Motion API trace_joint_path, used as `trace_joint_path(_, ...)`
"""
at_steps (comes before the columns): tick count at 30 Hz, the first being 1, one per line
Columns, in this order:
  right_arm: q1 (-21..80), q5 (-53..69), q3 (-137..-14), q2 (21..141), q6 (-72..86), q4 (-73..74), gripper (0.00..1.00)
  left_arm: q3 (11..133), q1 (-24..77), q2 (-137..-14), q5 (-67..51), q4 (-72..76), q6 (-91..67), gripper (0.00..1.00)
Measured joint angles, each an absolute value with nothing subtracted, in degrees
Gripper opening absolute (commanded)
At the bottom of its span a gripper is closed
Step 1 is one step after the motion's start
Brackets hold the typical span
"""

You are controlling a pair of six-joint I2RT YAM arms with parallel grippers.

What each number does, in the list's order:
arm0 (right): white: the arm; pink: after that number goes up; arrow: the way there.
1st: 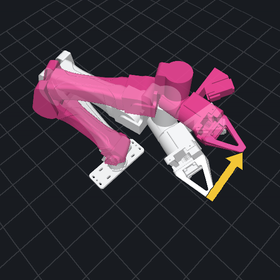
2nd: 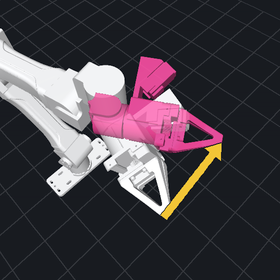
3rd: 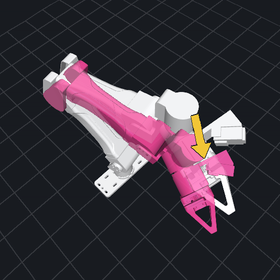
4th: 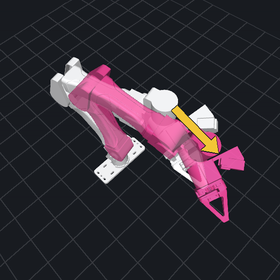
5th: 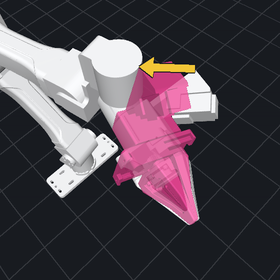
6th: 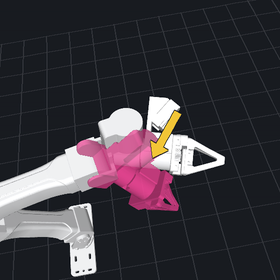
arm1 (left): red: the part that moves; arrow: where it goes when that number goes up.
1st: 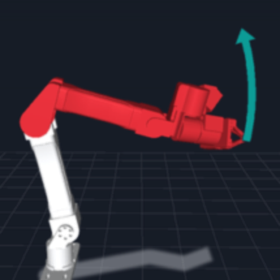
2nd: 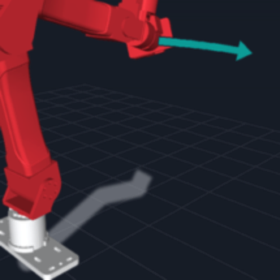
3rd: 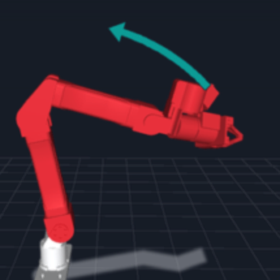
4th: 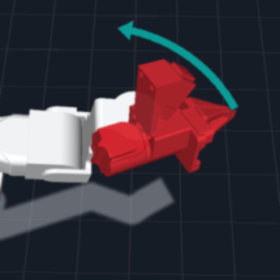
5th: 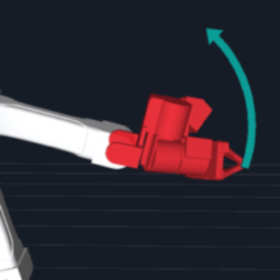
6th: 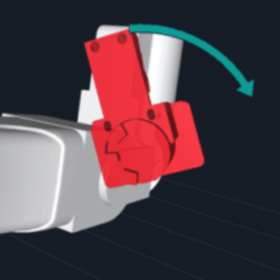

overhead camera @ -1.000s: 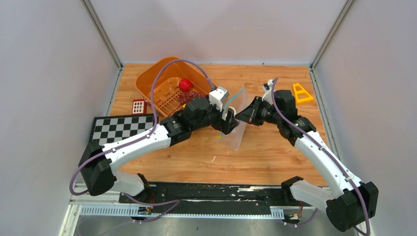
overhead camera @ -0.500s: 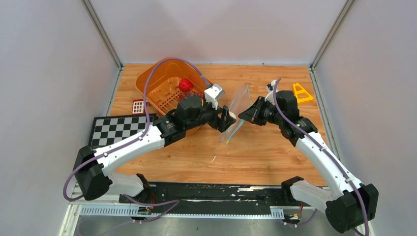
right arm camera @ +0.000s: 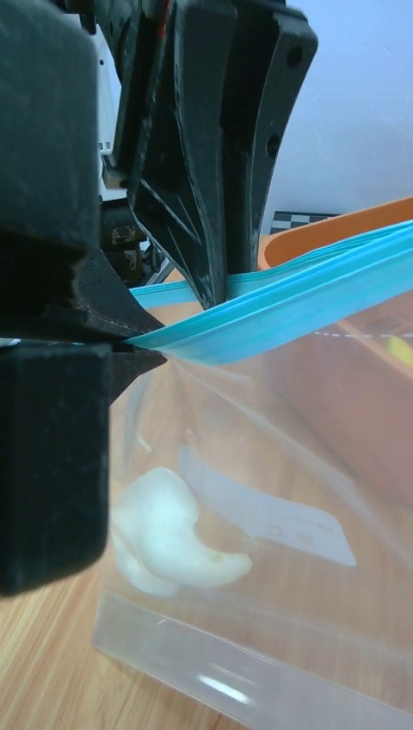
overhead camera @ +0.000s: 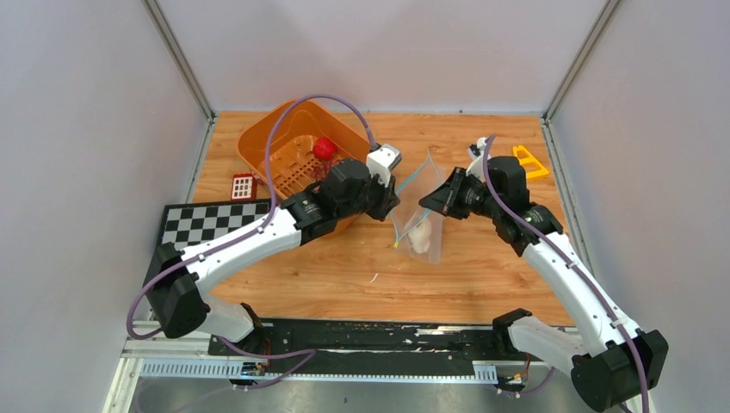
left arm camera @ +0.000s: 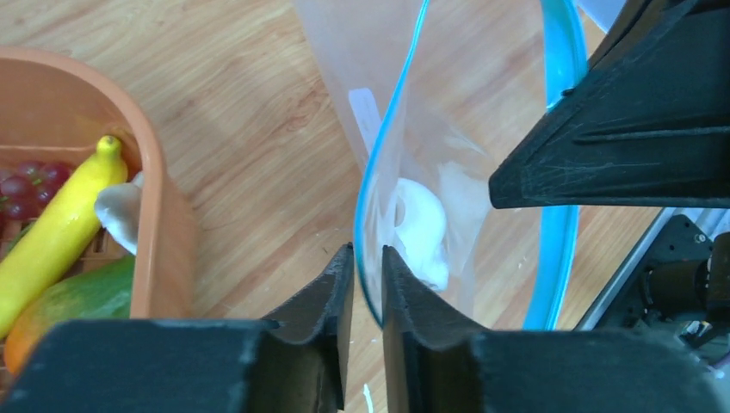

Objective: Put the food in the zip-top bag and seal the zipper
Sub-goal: Place the fake vegetable in the zipper food storage bag, then pick up the fake vegetable from the bin.

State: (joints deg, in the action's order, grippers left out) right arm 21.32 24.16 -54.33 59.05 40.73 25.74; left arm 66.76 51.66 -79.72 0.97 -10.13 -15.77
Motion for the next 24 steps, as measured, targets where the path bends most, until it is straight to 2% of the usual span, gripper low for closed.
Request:
trace_joint_path(2,21.34,24.18,-55.99,59.11,39.27,27.73,0.0,67.68,51.66,-80.9,0.25,-10.68,-15.18,0.07)
trace_joint_path(4,21.34,24.14,-57.98,59.35,37.78,30.13,0.0,68.1,51.66,-81.47,0.16,-11.44,-14.94,0.0)
trace_joint_path(8,21.34,23.44,-65.45,61.06,32.32,36.8,0.0,69.21,51.66,-81.67,2.39,-14.26,-14.37,0.0)
trace_joint_path(15,21.41,12.53,-76.51,62.7,22.63,53.04,0.0,71.99,49.56,-81.43,9.58,-19.29,-13.74,0.0)
trace_joint_path(24,21.71,16.53,-82.26,63.66,17.06,61.84,0.0,76.23,49.12,-82.56,4.54,-20.78,-14.0,0.0)
